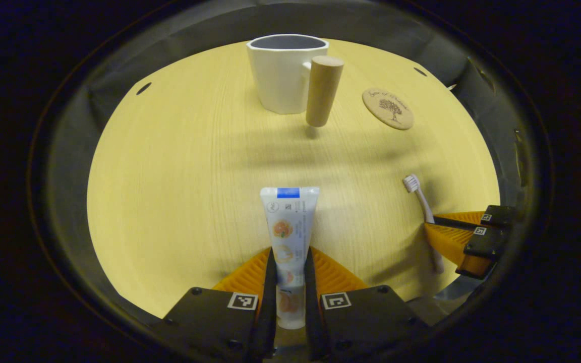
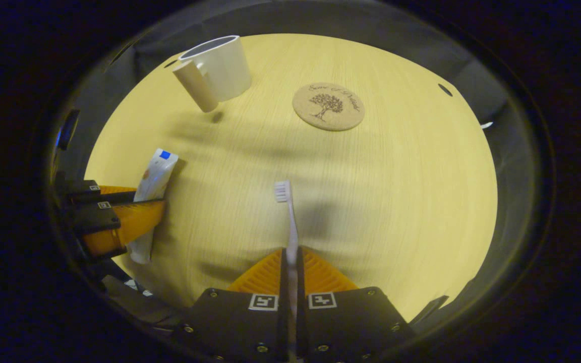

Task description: Put the toothbrush and toothpaste on the desktop into the cup, then pick up the cup and place it on the coaster on the desktop.

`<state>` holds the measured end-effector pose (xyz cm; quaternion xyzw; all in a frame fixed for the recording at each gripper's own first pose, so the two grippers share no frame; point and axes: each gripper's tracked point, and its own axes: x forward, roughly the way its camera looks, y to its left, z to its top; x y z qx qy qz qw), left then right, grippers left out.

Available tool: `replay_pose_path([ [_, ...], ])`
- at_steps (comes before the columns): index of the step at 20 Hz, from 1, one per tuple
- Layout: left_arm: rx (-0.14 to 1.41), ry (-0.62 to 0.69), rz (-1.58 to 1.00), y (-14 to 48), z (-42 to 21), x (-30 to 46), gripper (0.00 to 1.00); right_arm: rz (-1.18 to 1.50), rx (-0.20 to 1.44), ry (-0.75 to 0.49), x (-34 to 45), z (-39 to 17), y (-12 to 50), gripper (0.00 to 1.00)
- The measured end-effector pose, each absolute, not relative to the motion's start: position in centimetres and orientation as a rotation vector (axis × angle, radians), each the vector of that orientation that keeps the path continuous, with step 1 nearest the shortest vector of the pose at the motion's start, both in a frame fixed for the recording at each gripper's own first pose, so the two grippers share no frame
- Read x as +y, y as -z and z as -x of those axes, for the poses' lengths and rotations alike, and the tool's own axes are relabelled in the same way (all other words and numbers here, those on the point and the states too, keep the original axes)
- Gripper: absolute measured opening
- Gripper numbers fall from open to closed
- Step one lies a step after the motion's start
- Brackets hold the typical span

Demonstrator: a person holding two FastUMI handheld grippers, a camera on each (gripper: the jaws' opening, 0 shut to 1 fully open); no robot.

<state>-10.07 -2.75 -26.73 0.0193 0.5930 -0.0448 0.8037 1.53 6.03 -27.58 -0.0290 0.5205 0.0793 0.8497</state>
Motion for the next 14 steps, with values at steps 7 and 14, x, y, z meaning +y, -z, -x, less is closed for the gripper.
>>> replay_pose_path([
  [7,1.156,0.107,0.077,25.5,9.7,-2.5,0.24,0.011,1.016,-0.206,5.8,-1.3,26.5,0.03],
  [14,0.954,0.068,0.206,21.2,7.8,-1.5,0.23,-0.102,0.821,-0.249,6.3,-1.9,21.1,0.04],
])
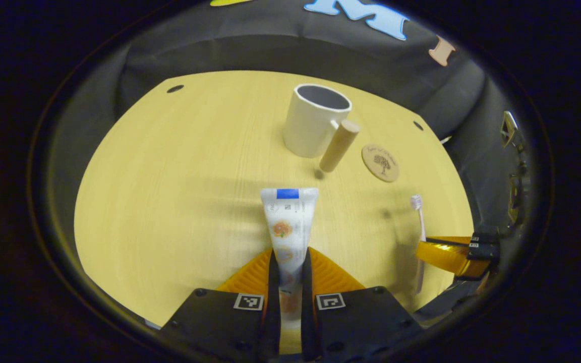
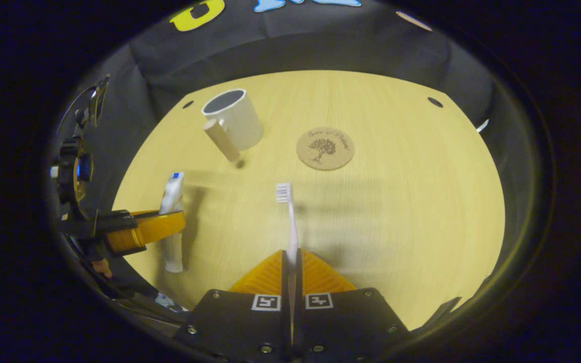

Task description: Put the toothbrush and toothpaste on the desktop into the cup, then pick up the cup and place it on the coaster on the desktop.

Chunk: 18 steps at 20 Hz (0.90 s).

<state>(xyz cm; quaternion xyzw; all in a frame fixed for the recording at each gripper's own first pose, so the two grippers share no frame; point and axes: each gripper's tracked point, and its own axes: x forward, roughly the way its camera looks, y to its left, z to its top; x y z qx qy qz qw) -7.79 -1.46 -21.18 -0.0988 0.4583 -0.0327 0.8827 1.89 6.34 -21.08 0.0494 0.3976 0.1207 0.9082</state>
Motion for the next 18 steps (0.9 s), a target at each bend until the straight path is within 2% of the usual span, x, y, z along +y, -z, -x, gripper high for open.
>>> replay_pose_path([
  [12,0.469,0.057,0.269,7.1,-1.9,1.5,0.23,-0.186,0.471,-0.334,7.7,-3.1,10.2,0.04],
  [18,0.234,0.072,0.360,1.0,-7.8,1.5,0.23,-0.181,0.380,-0.340,8.0,-3.7,7.8,0.04],
])
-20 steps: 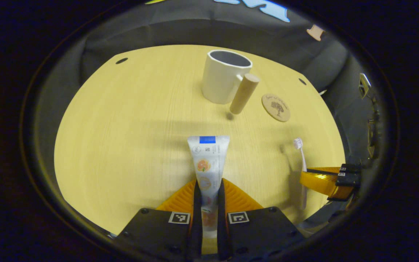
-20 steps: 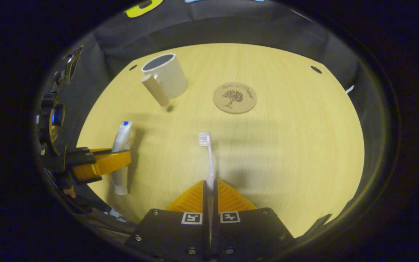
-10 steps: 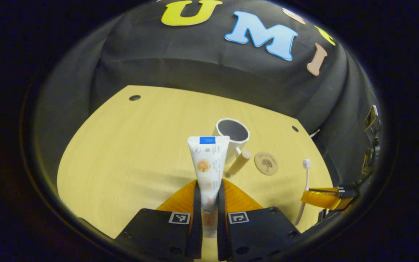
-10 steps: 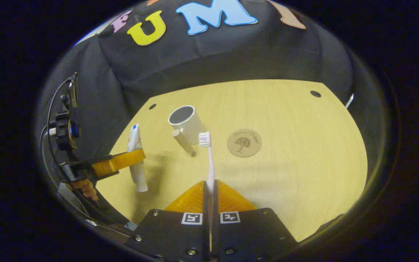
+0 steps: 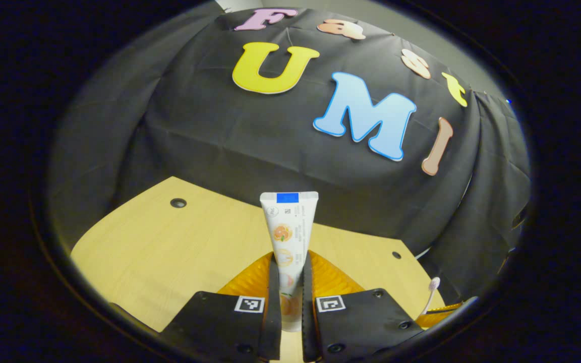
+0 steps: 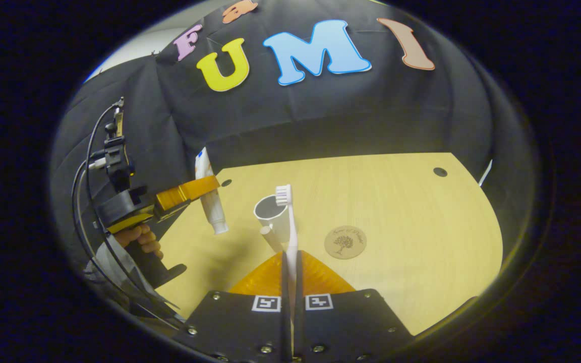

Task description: Put the toothbrush and toothpaste on the desktop into the cup, then pick up the cup and place it on the coaster on the desktop.

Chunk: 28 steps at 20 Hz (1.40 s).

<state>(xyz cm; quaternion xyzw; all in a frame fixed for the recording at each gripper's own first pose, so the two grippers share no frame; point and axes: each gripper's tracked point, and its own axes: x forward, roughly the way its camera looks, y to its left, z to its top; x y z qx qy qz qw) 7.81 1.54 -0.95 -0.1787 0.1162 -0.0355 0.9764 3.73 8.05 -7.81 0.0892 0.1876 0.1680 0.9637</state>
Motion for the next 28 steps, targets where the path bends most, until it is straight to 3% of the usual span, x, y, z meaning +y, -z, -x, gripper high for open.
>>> replay_pose_path([
  [5,0.082,0.114,0.410,-1.8,-12.1,0.1,0.22,-0.205,0.387,-0.303,7.7,-4.0,7.7,0.07],
  [6,0.081,0.119,0.408,-1.5,-12.8,-0.2,0.22,-0.210,0.393,-0.297,7.6,-4.1,7.9,0.04],
  [16,0.256,0.152,0.297,7.6,-15.7,-2.7,0.23,-0.258,0.424,-0.266,7.5,-5.5,7.7,0.04],
  [21,0.343,0.201,0.279,9.5,-14.4,-3.7,0.30,-0.230,0.375,-0.290,8.3,-7.9,5.2,0.04],
  [24,0.381,0.205,0.301,10.1,-13.1,-3.7,0.58,-0.218,0.336,-0.317,9.5,-9.3,3.7,0.04],
  [27,0.339,0.205,0.305,7.8,-11.5,-3.4,0.63,-0.209,0.281,-0.340,10.6,-10.6,1.7,0.04],
  [28,0.331,0.200,0.296,7.3,-11.0,-3.1,0.72,-0.210,0.262,-0.351,11.0,-11.2,1.1,0.04],
])
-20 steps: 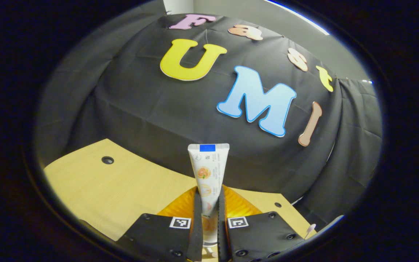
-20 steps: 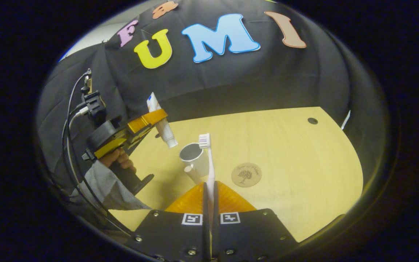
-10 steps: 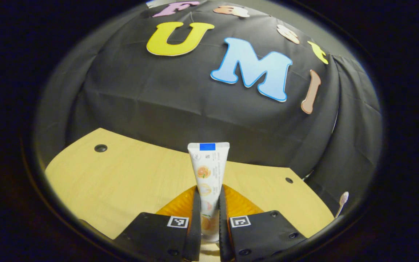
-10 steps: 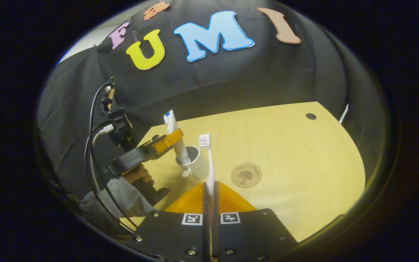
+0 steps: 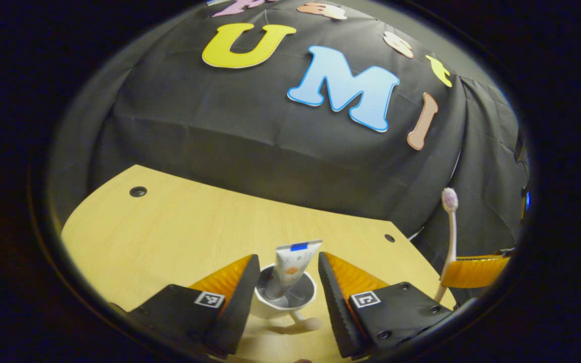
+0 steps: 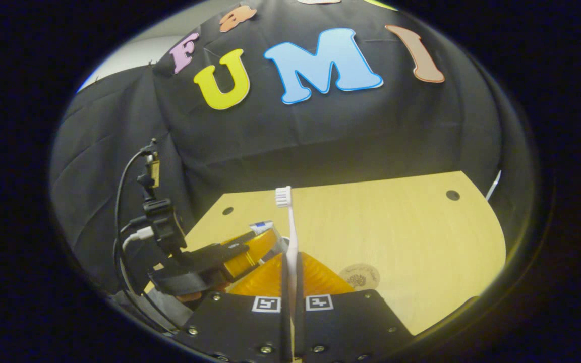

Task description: Put the toothbrush and toothpaste on the desktop into the cup, then pick up the cup and place it on the coaster on the desktop.

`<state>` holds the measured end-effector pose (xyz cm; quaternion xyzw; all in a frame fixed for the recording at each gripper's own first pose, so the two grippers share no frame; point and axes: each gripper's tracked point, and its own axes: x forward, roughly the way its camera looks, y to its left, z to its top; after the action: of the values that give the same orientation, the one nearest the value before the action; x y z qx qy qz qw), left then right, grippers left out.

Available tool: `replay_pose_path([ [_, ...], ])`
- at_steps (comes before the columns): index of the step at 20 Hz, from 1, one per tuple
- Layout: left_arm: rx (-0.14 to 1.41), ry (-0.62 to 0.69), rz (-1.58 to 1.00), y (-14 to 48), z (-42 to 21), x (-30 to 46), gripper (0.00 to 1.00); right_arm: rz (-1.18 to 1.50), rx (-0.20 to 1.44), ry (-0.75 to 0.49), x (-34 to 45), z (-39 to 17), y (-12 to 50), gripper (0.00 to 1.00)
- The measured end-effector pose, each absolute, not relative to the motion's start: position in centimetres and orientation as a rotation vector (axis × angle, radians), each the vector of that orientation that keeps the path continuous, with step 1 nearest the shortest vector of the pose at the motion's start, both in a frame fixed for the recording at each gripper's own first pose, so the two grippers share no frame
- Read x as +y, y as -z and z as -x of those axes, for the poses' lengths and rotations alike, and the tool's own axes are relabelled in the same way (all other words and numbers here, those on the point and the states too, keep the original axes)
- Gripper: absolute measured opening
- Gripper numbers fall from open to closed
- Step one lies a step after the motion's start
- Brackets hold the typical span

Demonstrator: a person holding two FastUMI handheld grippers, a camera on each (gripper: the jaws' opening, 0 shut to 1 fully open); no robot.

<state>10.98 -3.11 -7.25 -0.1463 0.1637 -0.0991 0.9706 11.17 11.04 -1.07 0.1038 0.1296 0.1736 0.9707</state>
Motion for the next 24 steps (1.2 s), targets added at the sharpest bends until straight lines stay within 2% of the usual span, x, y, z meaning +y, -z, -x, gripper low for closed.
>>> replay_pose_path([
  [1,0.327,0.200,0.290,6.9,-10.2,-2.8,0.82,-0.213,0.241,-0.362,11.5,-11.8,0.4,0.04],
  [4,0.337,0.186,0.302,7.0,-8.0,-1.5,0.84,-0.238,0.179,-0.398,13.0,-13.9,-1.2,0.04],
  [6,0.362,0.170,0.314,7.7,-6.6,-0.7,0.95,-0.267,0.148,-0.435,14.3,-15.5,-2.1,0.04],
  [7,0.376,0.166,0.321,8.0,-6.0,-0.4,0.89,-0.276,0.131,-0.451,15.0,-16.1,-2.5,0.04],
  [8,0.394,0.161,0.329,8.5,-5.4,-0.1,1.00,-0.281,0.114,-0.466,15.5,-16.7,-2.8,0.04],
  [9,0.415,0.159,0.340,9.1,-4.7,0.2,1.00,-0.283,0.096,-0.483,16.2,-17.2,-3.2,0.04],
  [10,0.430,0.158,0.349,9.5,-4.3,0.4,0.95,-0.280,0.076,-0.500,16.9,-17.6,-3.4,0.04],
  [15,0.483,0.168,0.364,11.1,-2.8,0.7,0.95,-0.187,0.024,-0.551,20.4,-20.4,-2.9,0.03],
  [24,0.557,0.203,0.392,13.5,-2.2,-0.4,0.95,0.012,0.058,-0.533,21.8,-22.8,1.1,0.06],
])
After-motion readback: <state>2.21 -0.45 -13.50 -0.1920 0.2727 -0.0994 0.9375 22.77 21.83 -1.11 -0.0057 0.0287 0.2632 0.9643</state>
